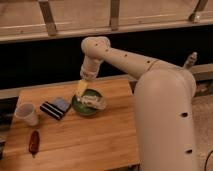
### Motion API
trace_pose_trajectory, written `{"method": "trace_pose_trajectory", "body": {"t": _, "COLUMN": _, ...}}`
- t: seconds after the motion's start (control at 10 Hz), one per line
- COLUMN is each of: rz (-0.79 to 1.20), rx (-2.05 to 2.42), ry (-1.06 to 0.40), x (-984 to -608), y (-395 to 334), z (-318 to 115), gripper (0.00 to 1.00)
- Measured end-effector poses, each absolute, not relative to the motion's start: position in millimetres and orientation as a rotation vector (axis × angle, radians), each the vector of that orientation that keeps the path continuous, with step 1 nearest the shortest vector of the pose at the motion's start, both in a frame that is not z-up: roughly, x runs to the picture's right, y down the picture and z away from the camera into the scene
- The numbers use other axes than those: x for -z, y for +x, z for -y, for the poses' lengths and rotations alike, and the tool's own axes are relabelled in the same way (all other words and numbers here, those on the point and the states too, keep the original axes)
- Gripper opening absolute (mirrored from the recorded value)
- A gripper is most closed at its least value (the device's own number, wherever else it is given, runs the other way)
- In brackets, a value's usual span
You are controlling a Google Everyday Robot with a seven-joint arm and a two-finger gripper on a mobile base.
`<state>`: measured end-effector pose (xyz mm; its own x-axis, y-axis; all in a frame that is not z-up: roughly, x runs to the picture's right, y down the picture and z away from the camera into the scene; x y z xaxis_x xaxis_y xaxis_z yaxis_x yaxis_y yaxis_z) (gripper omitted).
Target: Place the eraser on the white sponge
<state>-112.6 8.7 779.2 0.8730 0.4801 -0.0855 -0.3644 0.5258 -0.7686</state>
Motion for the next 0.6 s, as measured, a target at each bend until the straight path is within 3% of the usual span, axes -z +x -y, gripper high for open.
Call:
{"method": "trace_pose_trajectory", "body": {"t": 0.3, "rz": 0.205, "rx": -0.594, "ry": -0.944, "x": -781, "y": -146, "z": -28, "gripper": 0.80}}
{"method": "trace_pose_trajectory", "body": {"t": 0.6, "rz": 0.275, "rx": -0.679, "ry": -0.883, "x": -785, "y": -185, "z": -26, "gripper": 0.80}}
